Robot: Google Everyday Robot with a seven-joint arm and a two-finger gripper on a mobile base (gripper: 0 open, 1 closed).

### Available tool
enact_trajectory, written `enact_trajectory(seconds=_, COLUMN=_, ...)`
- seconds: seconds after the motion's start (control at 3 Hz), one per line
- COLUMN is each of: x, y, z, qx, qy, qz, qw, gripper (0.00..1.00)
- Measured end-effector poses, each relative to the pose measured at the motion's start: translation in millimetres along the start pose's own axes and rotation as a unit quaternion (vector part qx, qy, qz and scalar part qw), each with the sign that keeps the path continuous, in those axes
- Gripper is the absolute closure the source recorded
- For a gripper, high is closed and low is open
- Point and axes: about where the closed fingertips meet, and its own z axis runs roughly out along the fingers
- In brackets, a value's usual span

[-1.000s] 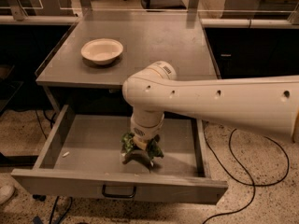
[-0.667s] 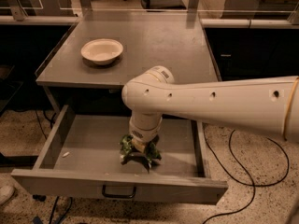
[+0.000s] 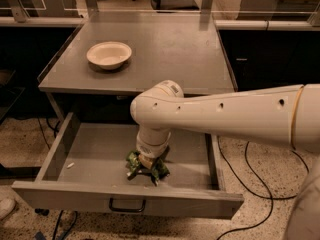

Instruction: Place green jalapeno chip bag into top drawer

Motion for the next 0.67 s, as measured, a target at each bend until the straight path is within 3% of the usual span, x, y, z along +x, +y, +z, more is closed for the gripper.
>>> enact_trajectory(seconds=0.33, x=-0.3, y=6.4, z=4.1, qx=-0.012, qy=-0.002, qz=-0.005, qw=0.9999, gripper=1.00)
enact_trajectory(seconds=0.67, x=-0.3, y=6.7, z=4.2, qx=-0.013, qy=-0.002, qz=-0.006, qw=0.9999, gripper=0.75)
